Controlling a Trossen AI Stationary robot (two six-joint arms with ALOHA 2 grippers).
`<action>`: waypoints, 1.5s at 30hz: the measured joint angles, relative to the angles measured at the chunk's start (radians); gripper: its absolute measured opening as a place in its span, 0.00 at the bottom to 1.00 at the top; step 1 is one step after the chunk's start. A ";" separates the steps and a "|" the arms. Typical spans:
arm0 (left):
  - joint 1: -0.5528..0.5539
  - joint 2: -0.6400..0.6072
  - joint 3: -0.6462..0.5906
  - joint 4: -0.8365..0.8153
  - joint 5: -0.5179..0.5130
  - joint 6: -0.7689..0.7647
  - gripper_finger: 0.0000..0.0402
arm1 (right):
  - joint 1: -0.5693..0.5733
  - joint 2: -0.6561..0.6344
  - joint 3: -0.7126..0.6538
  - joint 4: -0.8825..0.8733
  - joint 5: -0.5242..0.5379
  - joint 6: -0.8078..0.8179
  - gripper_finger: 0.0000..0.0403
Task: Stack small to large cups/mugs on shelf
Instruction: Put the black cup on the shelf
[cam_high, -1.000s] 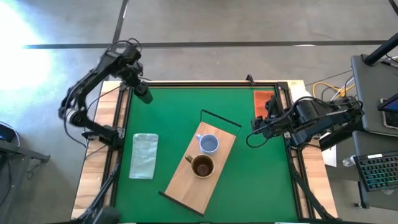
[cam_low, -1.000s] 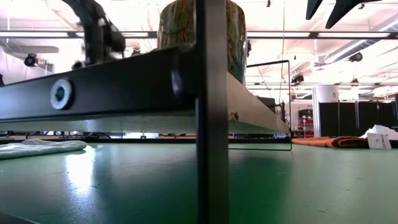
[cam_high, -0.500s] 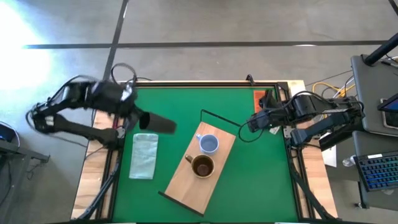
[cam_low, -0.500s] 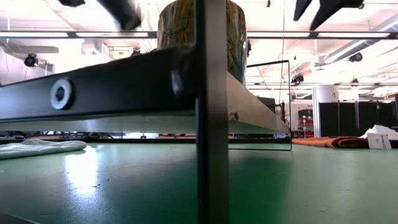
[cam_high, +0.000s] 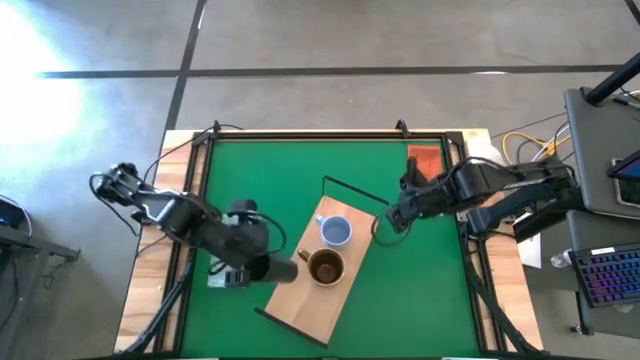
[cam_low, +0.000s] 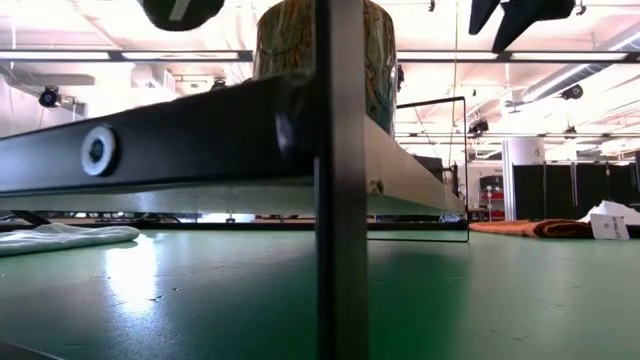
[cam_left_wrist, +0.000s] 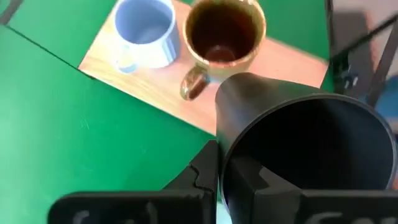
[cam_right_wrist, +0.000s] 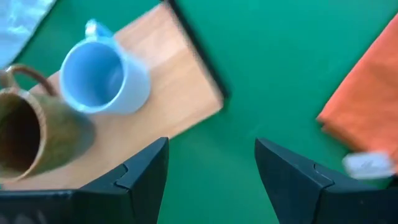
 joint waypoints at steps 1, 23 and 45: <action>-0.006 0.025 0.028 -0.029 0.008 0.017 0.00 | 0.022 0.008 0.001 0.000 -0.009 0.036 0.57; -0.096 0.232 0.166 0.079 0.111 0.259 0.00 | 0.431 0.403 0.096 0.404 0.098 0.645 0.56; -0.020 0.438 0.156 0.157 0.167 0.386 0.00 | 0.431 0.763 0.603 0.384 0.043 0.492 0.08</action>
